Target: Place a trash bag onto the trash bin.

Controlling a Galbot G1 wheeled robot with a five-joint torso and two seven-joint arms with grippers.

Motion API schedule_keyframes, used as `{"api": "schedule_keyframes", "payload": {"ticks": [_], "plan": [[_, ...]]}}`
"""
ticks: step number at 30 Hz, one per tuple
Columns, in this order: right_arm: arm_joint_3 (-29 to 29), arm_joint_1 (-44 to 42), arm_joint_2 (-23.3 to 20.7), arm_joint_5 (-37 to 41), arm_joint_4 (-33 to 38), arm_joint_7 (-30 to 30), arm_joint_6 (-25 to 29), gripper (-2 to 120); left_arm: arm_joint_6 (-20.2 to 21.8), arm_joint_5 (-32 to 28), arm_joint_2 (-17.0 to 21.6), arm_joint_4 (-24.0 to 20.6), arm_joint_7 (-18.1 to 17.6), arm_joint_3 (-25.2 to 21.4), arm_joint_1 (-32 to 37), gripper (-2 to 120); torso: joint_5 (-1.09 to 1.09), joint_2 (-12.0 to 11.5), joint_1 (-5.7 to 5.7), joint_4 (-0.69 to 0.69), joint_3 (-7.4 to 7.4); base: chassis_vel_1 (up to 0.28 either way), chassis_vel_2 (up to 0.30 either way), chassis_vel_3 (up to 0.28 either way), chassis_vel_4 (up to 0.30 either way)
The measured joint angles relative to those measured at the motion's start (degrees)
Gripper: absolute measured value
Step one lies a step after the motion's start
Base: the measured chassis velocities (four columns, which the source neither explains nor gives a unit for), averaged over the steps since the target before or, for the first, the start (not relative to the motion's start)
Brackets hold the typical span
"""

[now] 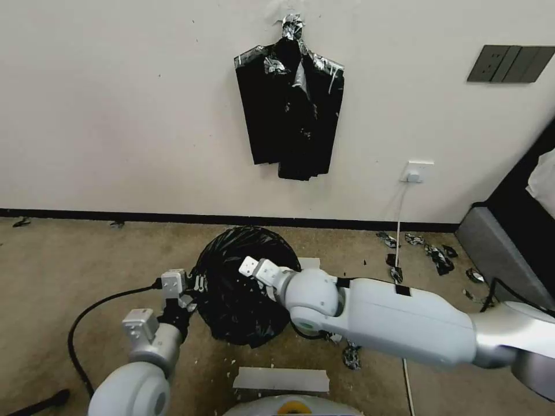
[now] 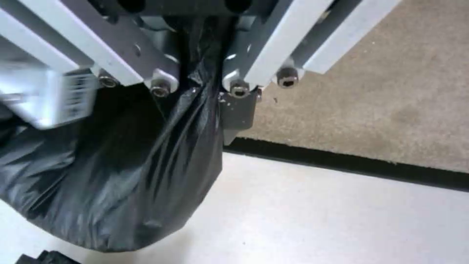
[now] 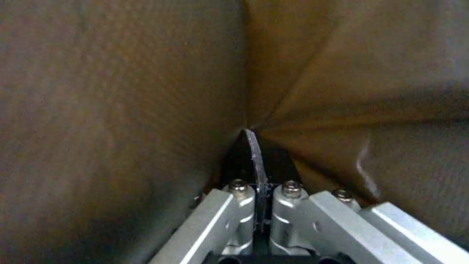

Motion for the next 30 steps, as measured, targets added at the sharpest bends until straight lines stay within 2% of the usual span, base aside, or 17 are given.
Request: {"api": "schedule_keyframes", "payload": {"ticks": [6,14,20,23,24,25,26,28,29,30], "plan": [[-2.6,1.7,3.3,-0.1,-6.8,-0.5,0.1,0,0.6,-0.1,0.0,-0.8,0.0,0.5,0.2,6,0.00,0.0,0.00,0.00,0.00,0.000,0.000,0.000,0.000],[-2.7,1.6,3.8,-1.4,-8.2,-1.8,0.1,0,0.6,-0.3,-0.4,-0.4,-0.1,0.6,0.0,6,0.01,0.0,0.00,0.00,0.00,0.000,0.000,0.000,0.000],[0.4,0.1,1.6,-2.1,-3.8,-2.1,0.2,0,0.6,-2.2,-0.7,0.9,-0.9,0.2,-0.7,6,0.02,0.0,0.00,0.00,0.00,0.000,0.000,0.000,0.000],[5.5,-2.4,-3.0,-2.2,3.9,-2.8,0.2,0,1.0,-5.3,-1.1,2.3,-2.7,-0.2,-1.8,6,0.04,0.0,0.00,0.01,0.00,0.000,0.000,0.000,0.000],[5.5,-2.4,-3.0,-2.2,3.9,-2.8,0.2,0,1.0,-5.3,-1.1,2.3,-2.7,-0.2,-1.8,6,0.04,0.0,0.00,0.01,0.00,0.000,0.000,0.000,0.000],[8.6,-3.9,-5.8,-2.4,7.9,-3.4,0.2,0,1.4,-7.0,-1.3,2.8,-3.5,-0.3,-2.4,6,0.02,0.0,0.00,0.00,0.00,0.000,0.000,0.000,0.000],[8.6,-3.9,-5.8,-2.4,7.9,-3.4,0.2,0,1.4,-7.0,-1.3,2.8,-3.5,-0.3,-2.4,6,0.02,0.0,0.00,0.00,0.00,0.000,0.000,0.000,0.000],[14.2,-7.4,-9.9,-3.0,14.1,-4.7,0.3,0,1.9,-10.3,-1.6,3.4,-4.9,-0.4,-3.0,6,0.04,0.0,0.00,-0.01,-0.01,0.000,0.000,0.000,0.000],[14.2,-7.4,-9.9,-3.0,14.1,-4.7,0.3,0,1.9,-10.3,-1.6,3.4,-4.9,-0.4,-3.0,6,0.04,0.0,0.00,-0.01,-0.01,0.000,0.000,0.000,0.000],[18.5,-10.1,-12.1,-3.3,18.2,-5.0,0.8,0,2.2,-12.3,-1.8,3.7,-5.3,-0.5,-3.3,6,0.02,0.0,0.00,-0.01,0.00,0.000,0.000,0.000,0.000]]}}
